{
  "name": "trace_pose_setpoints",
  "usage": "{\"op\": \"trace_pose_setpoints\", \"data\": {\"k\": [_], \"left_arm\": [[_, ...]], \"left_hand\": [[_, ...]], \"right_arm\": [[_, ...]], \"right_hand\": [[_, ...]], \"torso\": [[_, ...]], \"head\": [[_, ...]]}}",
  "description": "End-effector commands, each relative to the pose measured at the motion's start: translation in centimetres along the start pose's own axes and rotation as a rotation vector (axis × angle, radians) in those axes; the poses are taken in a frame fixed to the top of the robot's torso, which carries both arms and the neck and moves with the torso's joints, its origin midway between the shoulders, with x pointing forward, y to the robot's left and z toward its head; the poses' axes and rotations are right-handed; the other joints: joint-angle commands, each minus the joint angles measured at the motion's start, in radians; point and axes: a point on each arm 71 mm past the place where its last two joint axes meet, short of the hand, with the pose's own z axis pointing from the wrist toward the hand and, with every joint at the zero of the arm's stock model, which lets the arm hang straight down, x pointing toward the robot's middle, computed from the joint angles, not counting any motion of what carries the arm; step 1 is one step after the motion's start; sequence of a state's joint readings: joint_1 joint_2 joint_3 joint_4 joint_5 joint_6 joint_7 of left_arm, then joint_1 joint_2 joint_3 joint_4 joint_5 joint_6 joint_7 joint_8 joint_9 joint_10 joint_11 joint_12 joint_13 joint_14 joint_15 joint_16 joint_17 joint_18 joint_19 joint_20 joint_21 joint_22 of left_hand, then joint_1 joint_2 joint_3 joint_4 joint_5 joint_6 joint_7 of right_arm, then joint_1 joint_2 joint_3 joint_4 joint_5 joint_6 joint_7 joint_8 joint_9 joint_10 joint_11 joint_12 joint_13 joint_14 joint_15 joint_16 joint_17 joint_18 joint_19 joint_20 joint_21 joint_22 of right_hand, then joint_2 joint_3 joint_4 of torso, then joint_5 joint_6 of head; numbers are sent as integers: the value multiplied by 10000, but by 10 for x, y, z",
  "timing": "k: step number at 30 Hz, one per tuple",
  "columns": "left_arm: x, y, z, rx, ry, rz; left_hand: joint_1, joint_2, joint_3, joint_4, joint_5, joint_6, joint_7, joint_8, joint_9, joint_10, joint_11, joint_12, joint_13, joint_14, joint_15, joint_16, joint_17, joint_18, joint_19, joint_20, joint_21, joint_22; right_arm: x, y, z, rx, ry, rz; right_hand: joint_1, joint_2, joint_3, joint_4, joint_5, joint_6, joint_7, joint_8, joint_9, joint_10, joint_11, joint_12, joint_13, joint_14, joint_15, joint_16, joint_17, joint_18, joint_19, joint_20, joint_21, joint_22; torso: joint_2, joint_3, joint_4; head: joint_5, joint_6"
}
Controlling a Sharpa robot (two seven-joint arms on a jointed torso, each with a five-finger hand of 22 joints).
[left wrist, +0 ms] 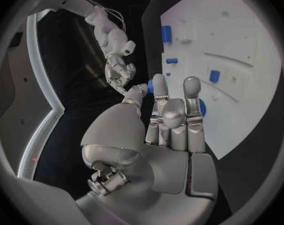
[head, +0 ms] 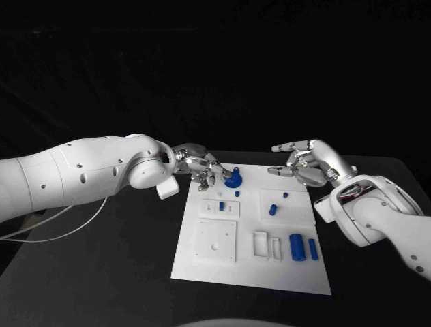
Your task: Assemble the parts on the task board
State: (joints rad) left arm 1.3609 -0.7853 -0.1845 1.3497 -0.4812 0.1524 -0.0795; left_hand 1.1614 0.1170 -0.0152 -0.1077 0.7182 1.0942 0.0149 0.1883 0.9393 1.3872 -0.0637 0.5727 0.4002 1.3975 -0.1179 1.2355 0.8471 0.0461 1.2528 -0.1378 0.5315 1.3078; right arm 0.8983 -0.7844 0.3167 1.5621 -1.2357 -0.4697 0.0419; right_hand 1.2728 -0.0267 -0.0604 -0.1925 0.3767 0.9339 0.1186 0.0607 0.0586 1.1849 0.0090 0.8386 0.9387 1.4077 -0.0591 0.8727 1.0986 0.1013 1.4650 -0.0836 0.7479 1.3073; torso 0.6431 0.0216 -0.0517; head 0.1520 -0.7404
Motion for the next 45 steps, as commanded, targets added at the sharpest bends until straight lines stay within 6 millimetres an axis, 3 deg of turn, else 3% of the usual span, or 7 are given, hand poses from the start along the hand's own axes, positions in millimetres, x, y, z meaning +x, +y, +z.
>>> {"op": "trace_pose_setpoints", "data": {"k": [1, 7, 12, 17, 22, 33, 45], "left_arm": [[-10, 5, -2, -2111, -1081, 1965], [-16, 1, -3, -3520, -1838, 2971], [-12, -5, 4, -4089, -2245, 3500], [-4, -6, 12, -4505, -2613, 3886], [1, -3, 15, -4706, -2831, 4287], [17, 6, 18, -4721, -2931, 4777], [33, 16, 21, -4657, -2449, 4959]], "left_hand": [[-88, -2, 1329, -1404, 92, 165, -55, -87, -69, 113, -12, -84, -32, 114, -8, -22, 37, -72, 105, 1, 27, 168], [-151, -1, 1305, -1493, 182, 335, -80, -198, -139, 308, -15, -248, -58, 224, 14, -67, 156, -92, 151, 15, -6, 164], [-208, -29, 1326, -1561, 369, 404, -92, -210, -137, 374, -7, -286, -50, 270, 25, -89, 180, -81, 182, 26, 1, 170], [-243, -36, 1339, -1619, 430, 458, -97, -255, -154, 434, -8, -326, -42, 314, 28, -95, 217, -66, 213, 34, 12, 174], [-269, -56, 1340, -1643, 501, 490, -104, -263, -149, 469, -9, -352, -42, 336, 23, -102, 230, -57, 229, 33, 24, 175], [-296, -99, 1374, -1687, 665, 560, -116, -288, -145, 560, -23, -419, -46, 399, 20, -114, 272, -36, 269, 34, 45, 173], [-314, -129, 1419, -1694, 716, 593, -121, -323, -136, 616, -24, -506, -52, 407, 14, -170, 255, -20, 291, 33, 48, 168]], "right_arm": [[-15, -9, 1, 348, -218, 1274], [-61, -17, 14, 650, -1385, 1449], [-95, -21, 29, 738, -2235, 1207], [-118, -27, 43, 879, -2998, 1100], [-127, -32, 51, 1044, -3379, 1148], [-132, -38, 56, 1205, -3630, 1139], [-132, -50, 59, 1636, -3687, 1180]], "right_hand": [[-74, 99, 17, -155, 128, 76, 12, -7, 17, -10, -23, 81, 25, -2, -23, 55, 27, 46, 497, 30, 102, 915], [-124, 152, 157, -493, 98, 202, 6, -2, 22, -37, -30, 65, -2, -16, -26, 53, 27, 42, 481, 29, 124, 916], [-236, 184, 178, -594, 108, 813, -52, 13, 43, -79, -65, -74, -139, -82, -44, -128, -99, 37, 421, 20, -34, 880], [-265, 232, 274, -737, 54, 855, -59, 27, 46, 342, -101, -2000, -2242, -590, 3, -1775, -1560, 253, -83, 84, -4761, -960], [-288, 190, 439, -768, -6, 861, -48, 22, 27, 1280, -87, -4125, -4714, -561, 75, -2984, -2752, 107, 264, 142, -6198, -2725], [-285, 212, 464, -654, 31, 938, -43, 16, 43, 1033, -67, -4106, -4924, -660, 81, -2972, -2658, 46, 323, 127, -6325, -3079], [-376, 177, 710, -510, 29, 922, -14, 15, 43, 1015, -5, -4509, -5767, -759, 138, -3080, -2753, 40, 242, 180, -6425, -3383]], "torso": [[-36, -1, -20], [-100, 34, -46], [-139, 26, -45], [-128, 33, -20], [-119, 15, -22], [-125, -1, -18], [-125, 29, -41]], "head": [[34, -35], [93, -123], [103, -275], [153, -391], [153, -445], [151, -596], [120, -624]]}}
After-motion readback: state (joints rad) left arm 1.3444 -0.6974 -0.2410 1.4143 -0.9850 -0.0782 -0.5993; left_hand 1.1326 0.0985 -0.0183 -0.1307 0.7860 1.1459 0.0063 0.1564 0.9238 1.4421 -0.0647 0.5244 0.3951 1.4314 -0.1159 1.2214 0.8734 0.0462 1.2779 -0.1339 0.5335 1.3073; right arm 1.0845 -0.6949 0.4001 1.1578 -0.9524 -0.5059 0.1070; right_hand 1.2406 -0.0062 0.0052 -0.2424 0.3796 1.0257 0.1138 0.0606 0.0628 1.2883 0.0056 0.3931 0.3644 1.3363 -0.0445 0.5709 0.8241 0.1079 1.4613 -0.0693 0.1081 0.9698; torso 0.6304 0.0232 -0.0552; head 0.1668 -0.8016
